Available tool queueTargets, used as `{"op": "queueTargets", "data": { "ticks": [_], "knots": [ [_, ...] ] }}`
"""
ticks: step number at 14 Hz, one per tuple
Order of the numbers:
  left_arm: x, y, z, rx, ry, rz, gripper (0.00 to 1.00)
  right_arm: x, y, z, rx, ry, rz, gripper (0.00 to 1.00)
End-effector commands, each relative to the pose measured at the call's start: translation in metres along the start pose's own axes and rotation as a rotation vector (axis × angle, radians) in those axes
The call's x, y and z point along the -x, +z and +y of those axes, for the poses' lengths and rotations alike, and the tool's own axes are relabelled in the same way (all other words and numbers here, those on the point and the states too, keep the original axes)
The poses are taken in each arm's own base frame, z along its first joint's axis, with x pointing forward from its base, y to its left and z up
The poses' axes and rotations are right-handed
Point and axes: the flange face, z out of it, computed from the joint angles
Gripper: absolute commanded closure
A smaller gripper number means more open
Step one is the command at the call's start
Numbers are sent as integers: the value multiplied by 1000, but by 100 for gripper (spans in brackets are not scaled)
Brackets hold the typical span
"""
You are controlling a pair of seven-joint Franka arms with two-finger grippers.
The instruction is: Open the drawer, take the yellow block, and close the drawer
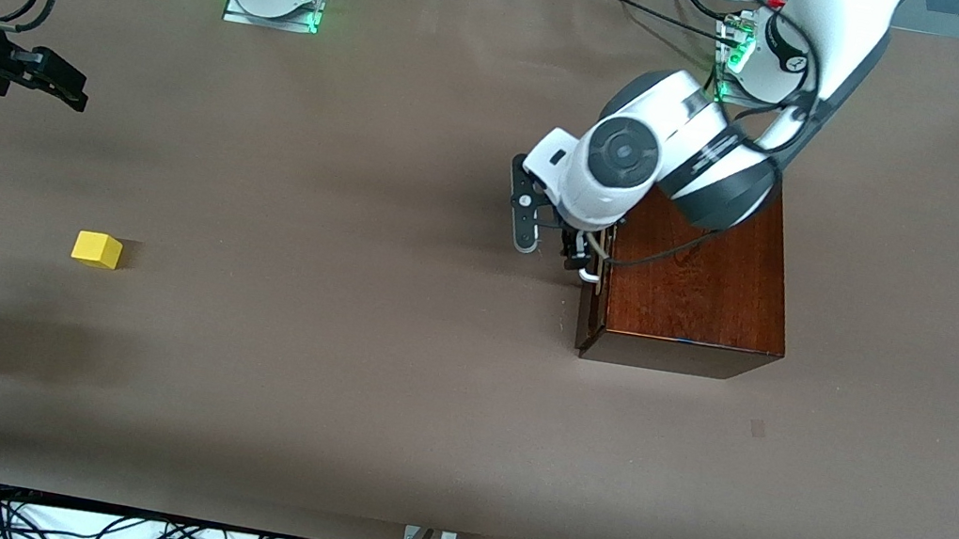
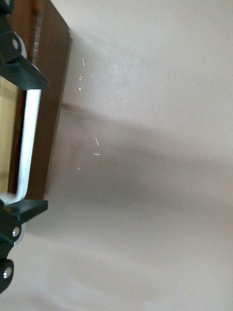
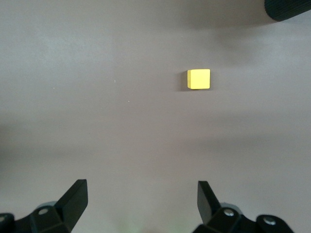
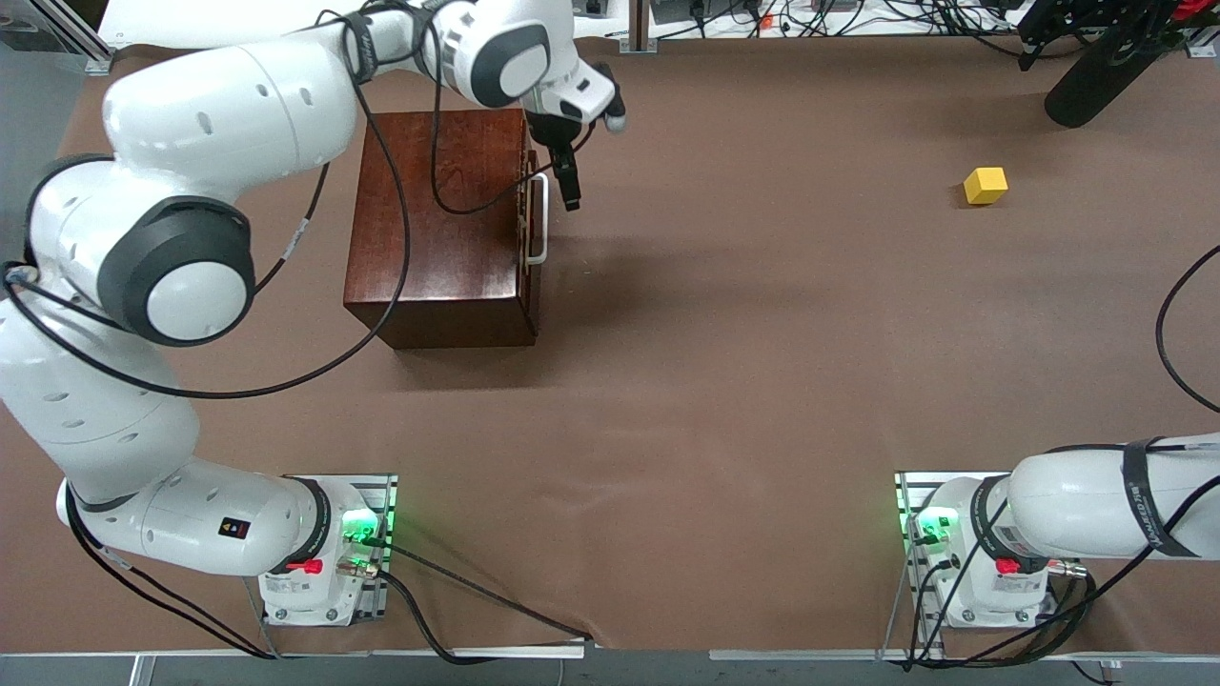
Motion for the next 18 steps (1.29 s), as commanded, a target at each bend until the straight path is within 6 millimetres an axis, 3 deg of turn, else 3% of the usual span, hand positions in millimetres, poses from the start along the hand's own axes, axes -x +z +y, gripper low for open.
{"op": "queueTargets", "data": {
  "ticks": [1, 5, 7, 9, 12, 13, 16, 18],
  "knots": [
    [29, -66, 8, 23, -192, 7, 0, 13, -11, -1, 3, 15, 19, 0],
    [112, -136, -29, 21, -363, -50, 0, 7, -8, 3, 1, 21, 20, 0],
    [152, -159, -46, 2, -431, -74, 0, 3, -12, 3, 0, 10, 34, 0],
    [180, -183, -52, -62, -479, -86, 0, -4, -12, 3, -5, 23, 43, 0],
    [247, -211, -82, -96, -632, -42, 0, -2, -15, 5, -3, 26, 40, 0],
    [249, -218, -80, -103, -652, -10, 0, -2, -16, 6, -4, 28, 41, 0],
    [289, -244, -76, -162, -877, 52, 0, -2, -17, 5, -3, 25, 43, 0],
    [314, -251, -63, -175, -1056, 69, 0, -1, -18, 6, -2, 25, 44, 0]
  ]
}}
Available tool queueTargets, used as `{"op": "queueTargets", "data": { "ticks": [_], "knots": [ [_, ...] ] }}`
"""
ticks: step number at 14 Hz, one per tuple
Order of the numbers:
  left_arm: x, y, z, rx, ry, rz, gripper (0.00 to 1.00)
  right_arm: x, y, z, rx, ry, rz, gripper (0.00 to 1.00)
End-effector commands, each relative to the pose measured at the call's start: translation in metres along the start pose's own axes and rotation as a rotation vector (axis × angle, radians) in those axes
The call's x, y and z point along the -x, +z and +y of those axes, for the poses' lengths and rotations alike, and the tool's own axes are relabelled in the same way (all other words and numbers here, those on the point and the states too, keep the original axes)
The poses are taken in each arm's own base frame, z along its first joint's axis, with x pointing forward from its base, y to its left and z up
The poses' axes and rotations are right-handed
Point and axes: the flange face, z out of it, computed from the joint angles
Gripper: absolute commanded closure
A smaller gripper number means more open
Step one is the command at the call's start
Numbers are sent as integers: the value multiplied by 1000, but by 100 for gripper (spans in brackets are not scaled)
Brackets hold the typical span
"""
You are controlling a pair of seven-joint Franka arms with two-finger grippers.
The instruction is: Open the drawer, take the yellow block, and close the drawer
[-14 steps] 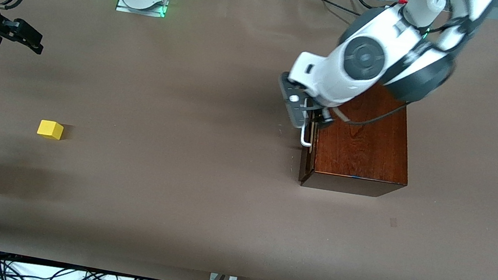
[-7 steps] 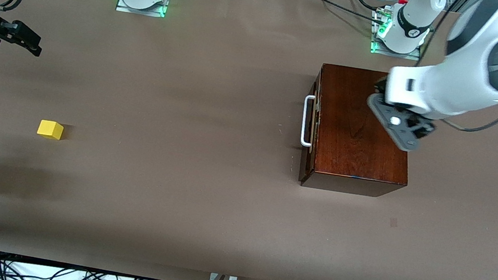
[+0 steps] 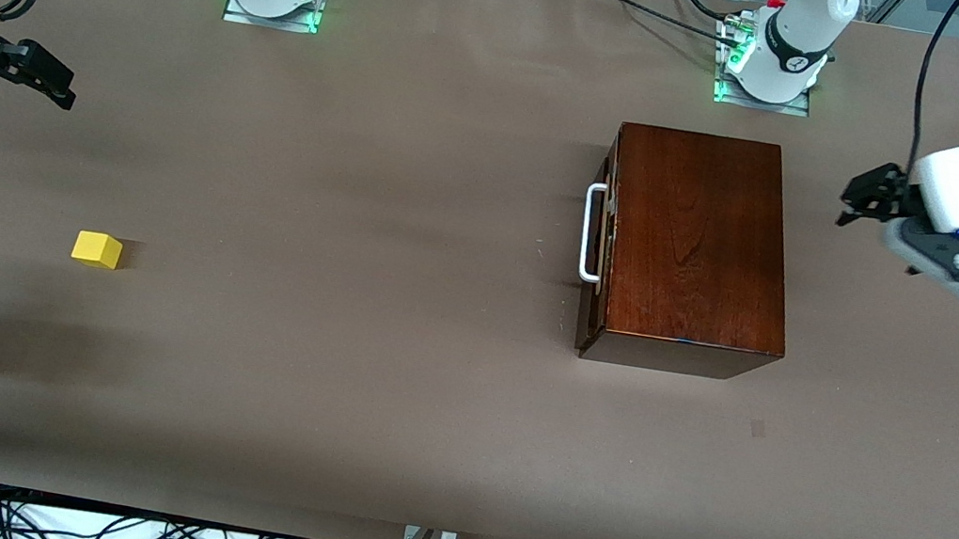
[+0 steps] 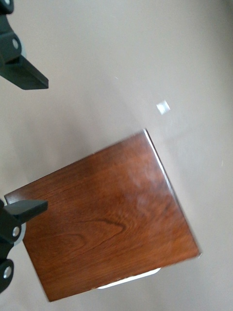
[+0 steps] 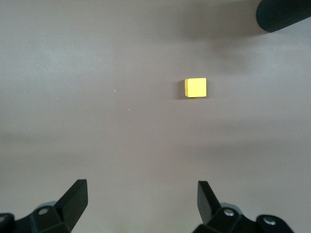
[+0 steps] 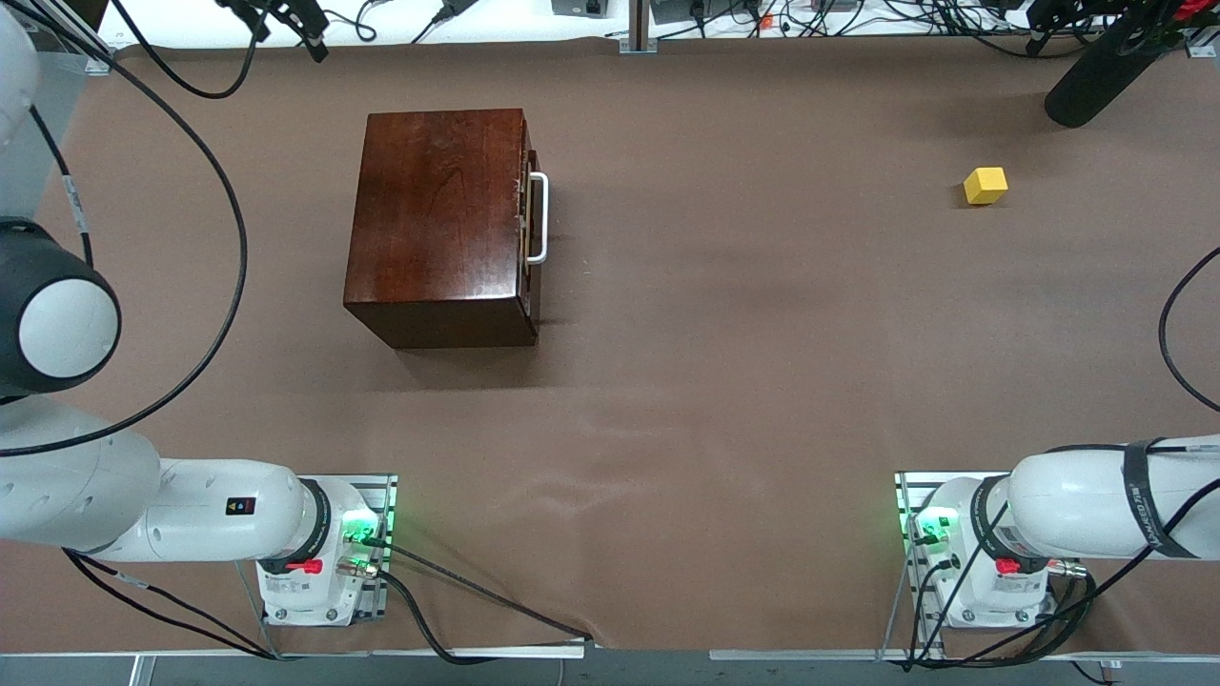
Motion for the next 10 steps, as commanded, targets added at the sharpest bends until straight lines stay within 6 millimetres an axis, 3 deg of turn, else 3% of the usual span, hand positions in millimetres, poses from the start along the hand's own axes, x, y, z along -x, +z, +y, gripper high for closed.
{"op": "queueTargets", "data": {
  "ticks": [1, 6, 10],
  "knots": [
    [37, -11, -9, -8, -207, 38, 0, 0, -7, 2, 0, 15, 4, 0],
    [37, -4, -35, -21, -297, 126, 0, 0, -6, 1, 1, 9, 0, 0],
    [31, -6, -34, -19, -295, 115, 0, -1, -5, 1, -1, 11, -2, 0]
  ]
}}
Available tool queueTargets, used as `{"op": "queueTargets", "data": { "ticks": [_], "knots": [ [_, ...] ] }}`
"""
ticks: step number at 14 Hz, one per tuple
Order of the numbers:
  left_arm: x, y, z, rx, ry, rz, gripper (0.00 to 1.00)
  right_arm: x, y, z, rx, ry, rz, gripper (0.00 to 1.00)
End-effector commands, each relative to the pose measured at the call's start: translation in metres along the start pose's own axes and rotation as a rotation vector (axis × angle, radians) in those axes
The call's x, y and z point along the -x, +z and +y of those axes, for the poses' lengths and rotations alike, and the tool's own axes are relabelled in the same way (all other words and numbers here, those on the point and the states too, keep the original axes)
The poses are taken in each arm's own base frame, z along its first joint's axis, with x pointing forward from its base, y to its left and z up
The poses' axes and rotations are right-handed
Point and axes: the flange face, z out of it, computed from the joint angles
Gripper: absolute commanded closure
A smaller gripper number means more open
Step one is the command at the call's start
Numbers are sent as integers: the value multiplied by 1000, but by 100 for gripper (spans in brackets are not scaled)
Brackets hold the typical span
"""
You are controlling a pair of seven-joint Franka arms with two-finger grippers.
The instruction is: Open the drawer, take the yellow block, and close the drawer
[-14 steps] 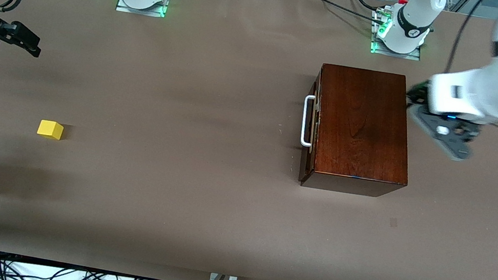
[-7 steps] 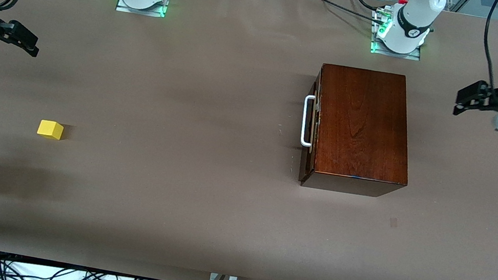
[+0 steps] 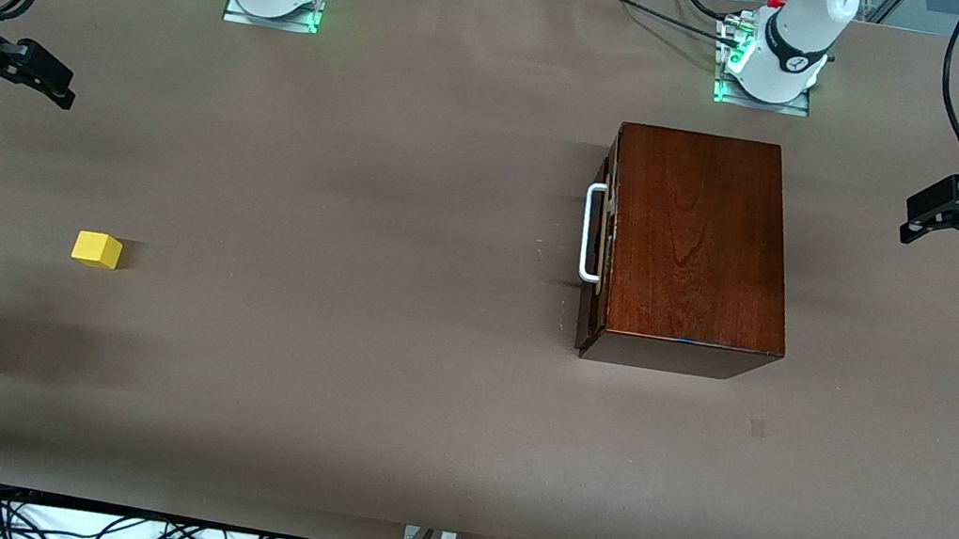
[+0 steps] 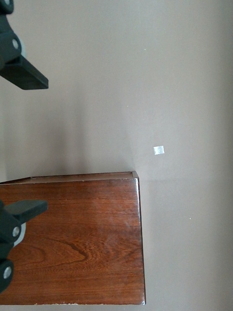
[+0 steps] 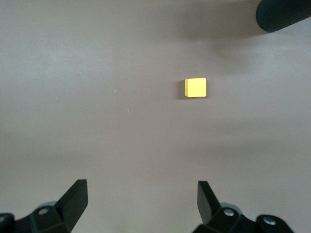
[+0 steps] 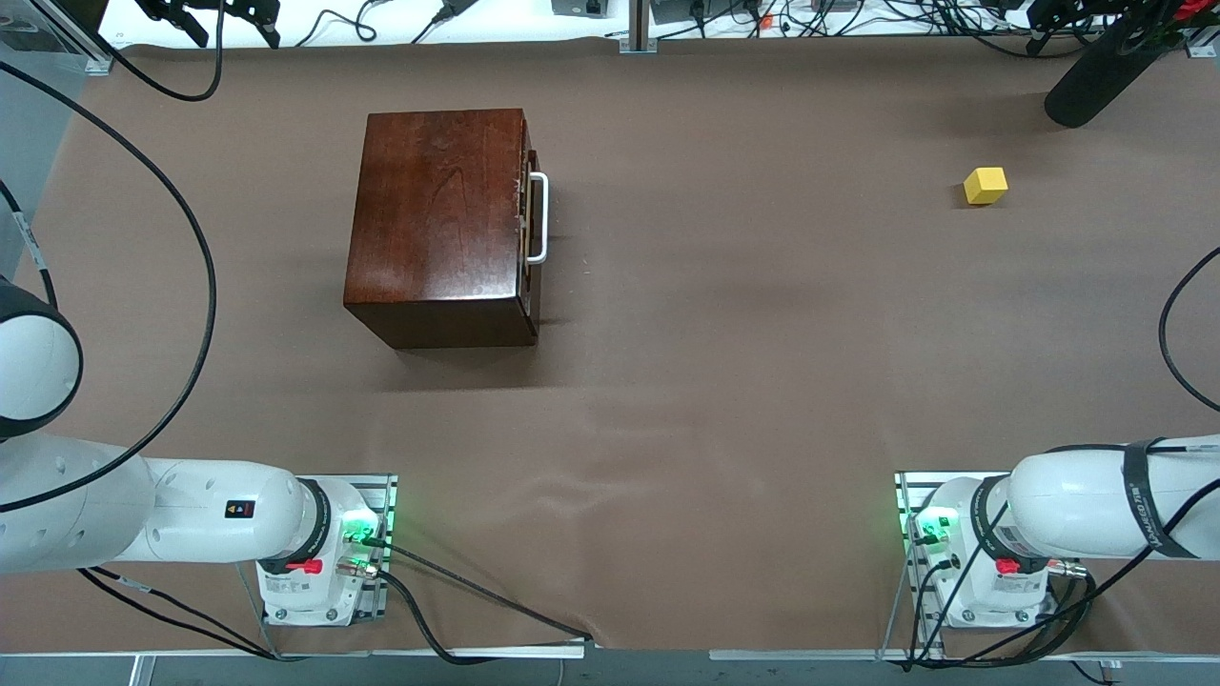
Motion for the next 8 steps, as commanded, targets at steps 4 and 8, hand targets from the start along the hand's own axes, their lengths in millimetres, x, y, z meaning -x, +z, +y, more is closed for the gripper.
{"op": "queueTargets", "data": {
  "ticks": [4, 8],
  "knots": [
    [4, -2, 4, 0, -26, -15, 0, -2, -3, 1, -3, 6, -2, 0],
    [7, -4, 3, 0, -53, -38, 0, -2, -3, 1, -3, 6, 0, 0]
  ]
}}
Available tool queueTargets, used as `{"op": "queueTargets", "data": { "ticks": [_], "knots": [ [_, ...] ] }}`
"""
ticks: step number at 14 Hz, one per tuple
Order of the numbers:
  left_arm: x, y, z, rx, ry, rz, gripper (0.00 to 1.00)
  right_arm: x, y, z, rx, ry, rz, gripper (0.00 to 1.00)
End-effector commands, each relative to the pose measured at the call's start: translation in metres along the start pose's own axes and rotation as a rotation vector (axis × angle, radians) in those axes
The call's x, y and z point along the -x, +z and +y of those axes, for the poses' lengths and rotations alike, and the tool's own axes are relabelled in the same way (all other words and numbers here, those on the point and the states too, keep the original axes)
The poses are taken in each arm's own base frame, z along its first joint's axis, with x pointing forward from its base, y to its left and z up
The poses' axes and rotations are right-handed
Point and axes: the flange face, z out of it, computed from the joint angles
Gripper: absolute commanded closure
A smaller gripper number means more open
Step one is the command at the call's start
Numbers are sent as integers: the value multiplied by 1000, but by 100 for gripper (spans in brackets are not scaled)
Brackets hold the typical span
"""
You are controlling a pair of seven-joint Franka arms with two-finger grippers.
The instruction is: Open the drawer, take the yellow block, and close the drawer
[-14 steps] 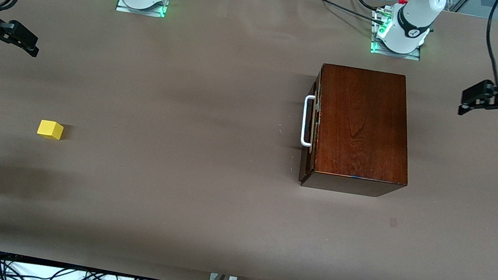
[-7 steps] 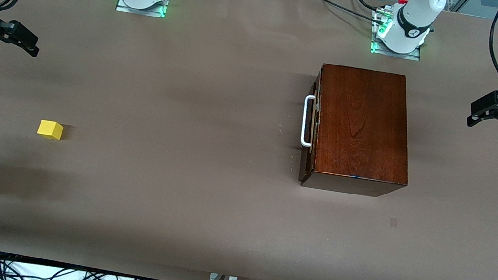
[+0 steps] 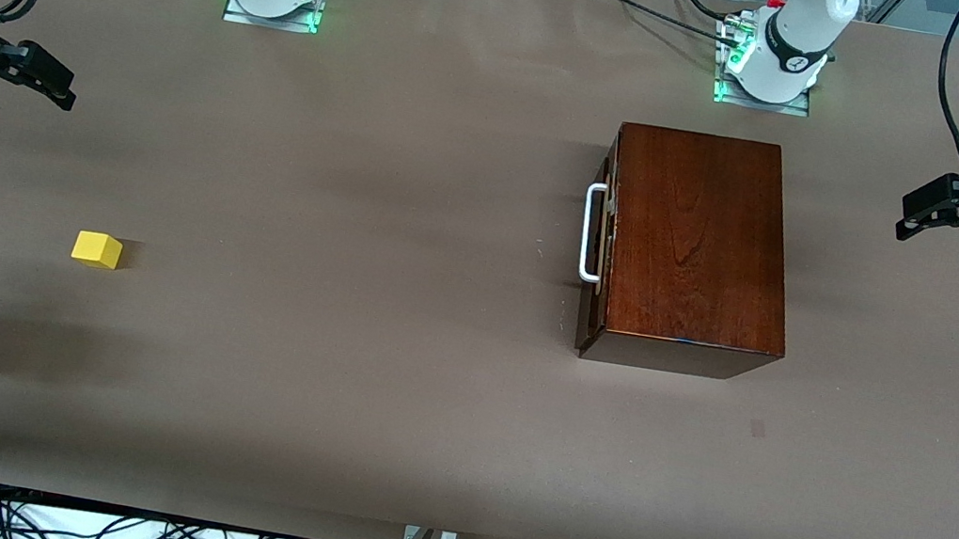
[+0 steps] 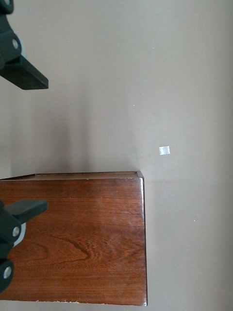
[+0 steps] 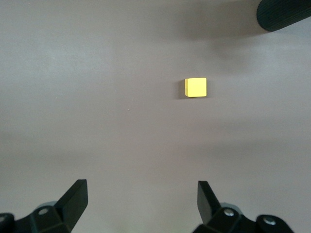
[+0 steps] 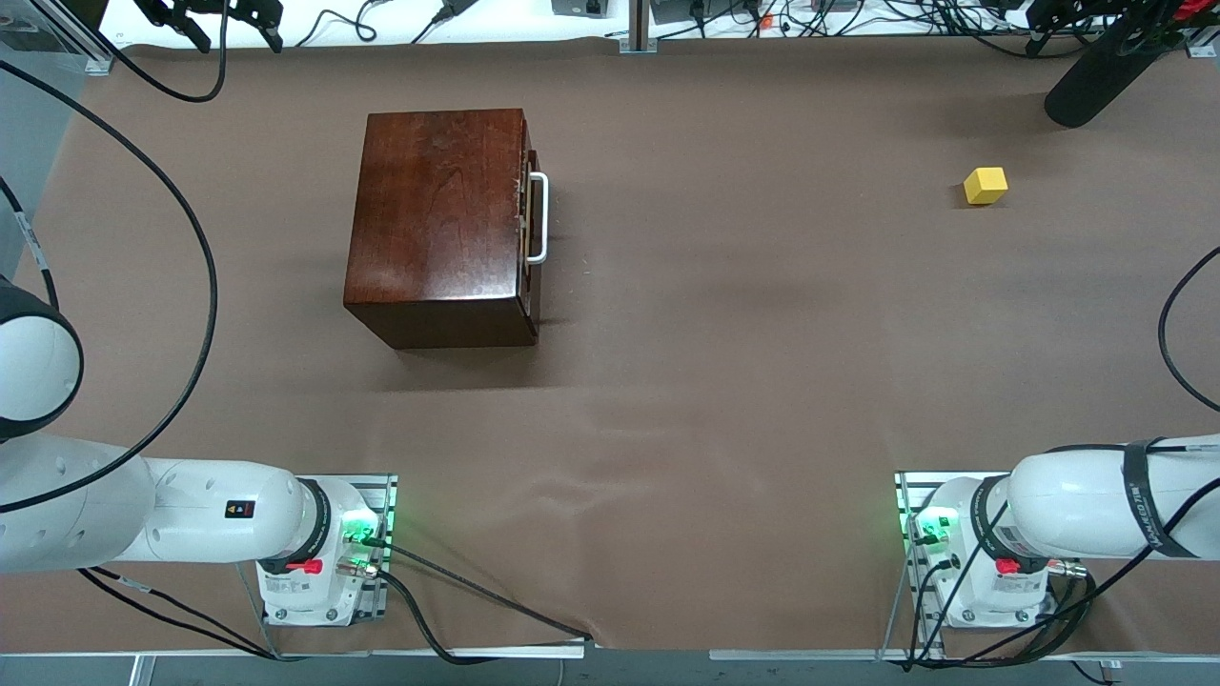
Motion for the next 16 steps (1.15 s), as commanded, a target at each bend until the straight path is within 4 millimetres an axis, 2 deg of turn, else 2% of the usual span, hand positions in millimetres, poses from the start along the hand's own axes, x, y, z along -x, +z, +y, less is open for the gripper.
{"op": "queueTargets", "data": {
  "ticks": [1, 16],
  "knots": [
    [4, -7, 0, 0, -20, -8, 0, -2, -5, 1, -4, 6, 6, 0],
    [-1, -1, 1, 1, -6, -17, 0, -3, -4, 0, -14, 5, 9, 0]
  ]
}}
